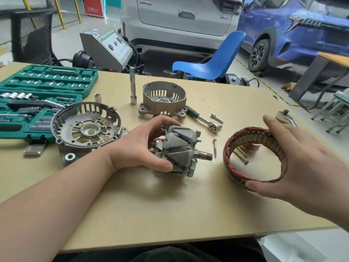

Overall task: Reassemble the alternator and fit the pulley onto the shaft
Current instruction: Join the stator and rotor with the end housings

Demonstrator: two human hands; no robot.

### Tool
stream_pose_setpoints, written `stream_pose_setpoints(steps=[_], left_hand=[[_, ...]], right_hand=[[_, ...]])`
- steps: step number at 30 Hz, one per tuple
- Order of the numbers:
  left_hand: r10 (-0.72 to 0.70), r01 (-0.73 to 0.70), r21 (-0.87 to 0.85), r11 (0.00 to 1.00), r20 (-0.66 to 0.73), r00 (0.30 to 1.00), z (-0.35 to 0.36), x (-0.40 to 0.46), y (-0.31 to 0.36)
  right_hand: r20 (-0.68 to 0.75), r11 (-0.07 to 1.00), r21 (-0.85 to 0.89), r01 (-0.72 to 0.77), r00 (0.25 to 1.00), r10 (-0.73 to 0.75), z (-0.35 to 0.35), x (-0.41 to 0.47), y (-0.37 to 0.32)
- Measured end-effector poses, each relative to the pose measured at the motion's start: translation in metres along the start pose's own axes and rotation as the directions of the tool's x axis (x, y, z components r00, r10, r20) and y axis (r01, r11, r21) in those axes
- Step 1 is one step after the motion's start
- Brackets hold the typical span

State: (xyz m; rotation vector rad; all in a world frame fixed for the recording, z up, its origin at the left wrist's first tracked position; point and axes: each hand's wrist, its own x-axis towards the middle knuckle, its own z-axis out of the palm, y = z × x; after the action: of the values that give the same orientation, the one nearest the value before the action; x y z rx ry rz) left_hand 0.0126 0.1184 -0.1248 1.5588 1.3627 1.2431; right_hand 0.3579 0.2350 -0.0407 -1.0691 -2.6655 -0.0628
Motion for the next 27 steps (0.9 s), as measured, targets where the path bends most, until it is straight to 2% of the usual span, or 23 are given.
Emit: stream_pose_setpoints(steps=[4,6,8,12,17,21,27], left_hand=[[-0.004,0.004,0.018,1.000,-0.013,1.000,0.002,0.001,0.004],[-0.001,0.002,0.026,1.000,-0.017,1.000,0.003,0.001,0.005],[-0.002,0.002,0.020,1.000,-0.021,1.000,0.004,0.000,0.006],[-0.016,0.016,-0.005,1.000,-0.020,1.000,0.005,0.000,0.005],[-0.020,0.020,0.024,0.999,-0.014,1.000,0.004,-0.002,0.004],[-0.020,0.021,0.033,0.999,-0.027,0.999,0.004,-0.005,0.005],[-0.017,0.025,0.135,0.991,-0.061,0.998,0.008,-0.012,0.007]], right_hand=[[0.057,0.950,0.257,-0.177,0.984,0.167,0.006,-0.018,0.004],[0.089,0.901,0.382,-0.205,0.979,0.185,0.010,-0.026,-0.003],[0.114,0.884,0.419,-0.206,0.978,0.174,0.012,-0.028,-0.011],[0.129,0.967,0.239,-0.083,0.990,0.054,0.011,-0.016,-0.020],[0.317,0.999,0.047,0.010,0.948,-0.024,0.024,-0.002,-0.040],[0.308,0.999,0.039,0.014,0.951,-0.025,0.030,0.015,-0.039],[0.252,0.999,0.049,0.002,0.968,-0.014,0.039,0.038,-0.031]])
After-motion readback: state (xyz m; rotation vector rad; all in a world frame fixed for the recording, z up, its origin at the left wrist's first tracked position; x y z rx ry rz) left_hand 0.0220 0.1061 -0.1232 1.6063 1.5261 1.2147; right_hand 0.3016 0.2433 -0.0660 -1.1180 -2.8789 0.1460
